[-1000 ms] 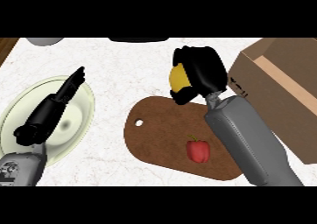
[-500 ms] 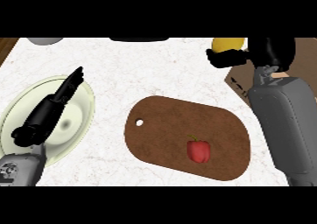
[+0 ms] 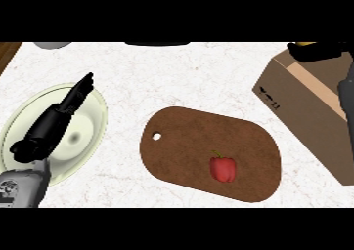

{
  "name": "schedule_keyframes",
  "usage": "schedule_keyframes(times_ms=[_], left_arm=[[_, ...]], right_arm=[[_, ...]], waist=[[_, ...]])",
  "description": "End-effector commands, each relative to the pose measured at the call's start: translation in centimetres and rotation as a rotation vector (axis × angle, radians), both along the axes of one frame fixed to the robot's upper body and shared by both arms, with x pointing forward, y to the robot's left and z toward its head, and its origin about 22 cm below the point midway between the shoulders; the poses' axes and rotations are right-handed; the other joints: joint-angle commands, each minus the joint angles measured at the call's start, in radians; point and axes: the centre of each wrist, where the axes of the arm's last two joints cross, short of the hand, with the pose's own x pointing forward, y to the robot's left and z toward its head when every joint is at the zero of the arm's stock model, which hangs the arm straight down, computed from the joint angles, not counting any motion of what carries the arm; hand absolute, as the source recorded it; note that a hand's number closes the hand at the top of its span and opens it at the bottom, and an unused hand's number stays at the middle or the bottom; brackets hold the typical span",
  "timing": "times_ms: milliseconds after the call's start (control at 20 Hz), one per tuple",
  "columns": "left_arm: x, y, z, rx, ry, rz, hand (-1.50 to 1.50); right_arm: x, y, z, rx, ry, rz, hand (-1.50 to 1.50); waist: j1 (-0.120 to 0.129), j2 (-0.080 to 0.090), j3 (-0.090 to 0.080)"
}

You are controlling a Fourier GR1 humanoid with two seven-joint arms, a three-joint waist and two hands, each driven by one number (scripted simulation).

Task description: Pick the lemon from the cutting board and place it in the cardboard box

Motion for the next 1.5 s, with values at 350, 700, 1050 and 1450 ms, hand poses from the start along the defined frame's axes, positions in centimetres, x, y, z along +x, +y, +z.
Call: schedule_keyframes(times_ms=[350, 700, 1050, 1450], left_arm=[[0.2, 0.1, 0.0, 0.003, 0.0, -0.003, 0.0], [0.7, -0.4, -0.6, 0.002, 0.007, 0.01, 0.0], [0.3, -0.8, 1.1, -0.006, 0.008, -0.015, 0.0], [0.0, -0.8, -0.6, -0.002, -0.002, 0.01, 0.0]], right_arm=[[0.1, -10.9, -4.1, 0.057, 0.438, -0.002, 1.5], [-1.0, -16.1, -4.5, 0.091, 0.638, 0.034, -1.5], [-1.3, -16.1, -5.9, 0.191, 0.473, 0.292, -1.5], [-0.3, -17.0, -4.0, 0.878, -0.147, 0.265, -1.5]], waist=[[0.007, 0.004, 0.0], [0.006, 0.005, 0.0], [0.005, -0.001, 0.001], [-0.008, -0.004, 0.003]])
